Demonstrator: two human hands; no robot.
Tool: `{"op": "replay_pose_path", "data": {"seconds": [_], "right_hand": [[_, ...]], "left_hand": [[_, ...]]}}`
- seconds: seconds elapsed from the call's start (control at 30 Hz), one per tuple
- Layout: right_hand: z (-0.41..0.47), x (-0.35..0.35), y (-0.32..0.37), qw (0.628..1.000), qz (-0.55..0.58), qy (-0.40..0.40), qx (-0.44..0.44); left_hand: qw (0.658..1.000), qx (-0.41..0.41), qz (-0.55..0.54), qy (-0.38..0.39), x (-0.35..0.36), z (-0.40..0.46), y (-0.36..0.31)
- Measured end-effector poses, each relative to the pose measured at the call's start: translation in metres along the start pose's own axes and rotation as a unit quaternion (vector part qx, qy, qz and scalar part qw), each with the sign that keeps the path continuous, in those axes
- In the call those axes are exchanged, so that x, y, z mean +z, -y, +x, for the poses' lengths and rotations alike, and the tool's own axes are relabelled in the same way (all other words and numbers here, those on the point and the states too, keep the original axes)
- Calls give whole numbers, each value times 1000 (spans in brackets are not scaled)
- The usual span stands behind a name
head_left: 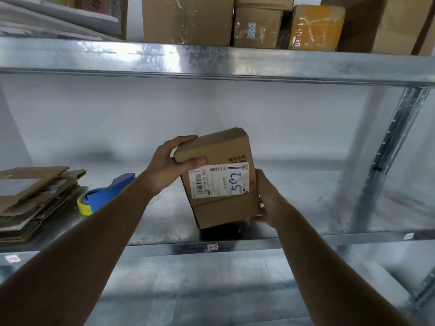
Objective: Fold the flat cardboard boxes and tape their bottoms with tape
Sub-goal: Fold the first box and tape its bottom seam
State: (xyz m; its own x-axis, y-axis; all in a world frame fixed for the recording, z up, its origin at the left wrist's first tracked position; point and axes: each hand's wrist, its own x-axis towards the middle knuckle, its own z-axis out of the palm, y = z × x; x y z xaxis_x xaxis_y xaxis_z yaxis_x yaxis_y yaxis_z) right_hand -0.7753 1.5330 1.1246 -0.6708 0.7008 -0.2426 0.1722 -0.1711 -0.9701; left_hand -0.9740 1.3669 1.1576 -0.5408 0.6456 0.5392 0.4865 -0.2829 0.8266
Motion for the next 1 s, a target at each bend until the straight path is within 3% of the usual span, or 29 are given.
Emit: {"op": "replay_pose_path", "data": {"seconds": [0.13,0.3,0.53,0.77,1.0], "right_hand": [[6,2,-11,993,98,33,55],[33,2,-24,985,-13,-168,17],[36,-14,-27,969,-47,-234,-69],[39,-6,-29,971,21,-237,-20],[15,-5,-23,976,-107,-187,-40]], "left_hand": [[999,16,40,16,-9,2,2],[987,51,124,84,-4,6,3],[983,58,146,95,22,15,11],[980,58,174,82,26,13,23],[982,46,166,76,26,16,23]]}}
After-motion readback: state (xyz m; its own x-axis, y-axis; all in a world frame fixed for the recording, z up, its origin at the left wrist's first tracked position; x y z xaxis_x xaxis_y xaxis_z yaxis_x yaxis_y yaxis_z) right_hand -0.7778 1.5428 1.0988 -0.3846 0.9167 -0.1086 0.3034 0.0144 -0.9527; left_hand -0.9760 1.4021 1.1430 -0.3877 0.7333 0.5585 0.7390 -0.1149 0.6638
